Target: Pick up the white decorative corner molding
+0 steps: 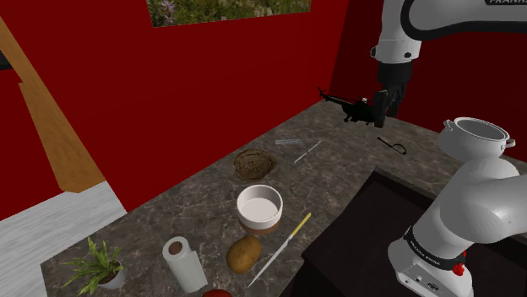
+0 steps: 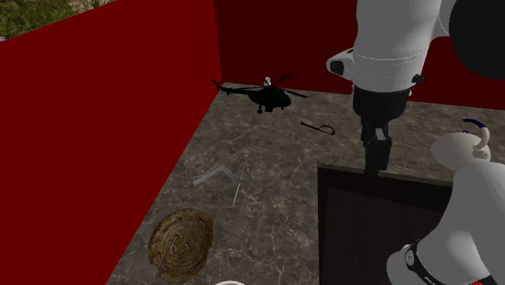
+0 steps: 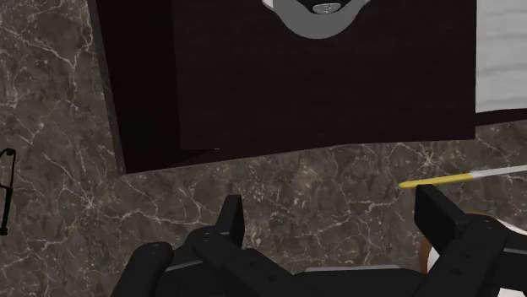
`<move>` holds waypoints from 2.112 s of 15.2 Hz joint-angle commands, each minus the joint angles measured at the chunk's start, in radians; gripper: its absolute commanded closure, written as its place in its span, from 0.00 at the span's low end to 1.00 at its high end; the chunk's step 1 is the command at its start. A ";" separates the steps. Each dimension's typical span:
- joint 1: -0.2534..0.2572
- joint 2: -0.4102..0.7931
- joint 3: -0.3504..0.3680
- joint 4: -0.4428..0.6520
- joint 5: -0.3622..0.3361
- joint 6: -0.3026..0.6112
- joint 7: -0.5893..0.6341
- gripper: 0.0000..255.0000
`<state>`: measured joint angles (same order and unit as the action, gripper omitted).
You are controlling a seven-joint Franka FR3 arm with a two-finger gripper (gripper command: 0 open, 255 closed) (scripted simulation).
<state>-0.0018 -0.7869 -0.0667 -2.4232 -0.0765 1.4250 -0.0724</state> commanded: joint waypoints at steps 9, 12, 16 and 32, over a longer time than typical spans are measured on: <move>-0.010 0.236 -0.086 -0.009 -0.023 0.269 -0.066 0.00; -0.011 0.341 -0.116 0.011 -0.019 0.361 -0.095 0.00; -0.010 0.490 -0.152 0.059 0.001 0.472 -0.139 0.00; -0.061 1.126 -0.193 0.465 0.222 0.705 -0.356 0.00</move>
<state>-0.0558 0.2910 -0.2643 -1.9981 0.1267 2.1231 -0.4168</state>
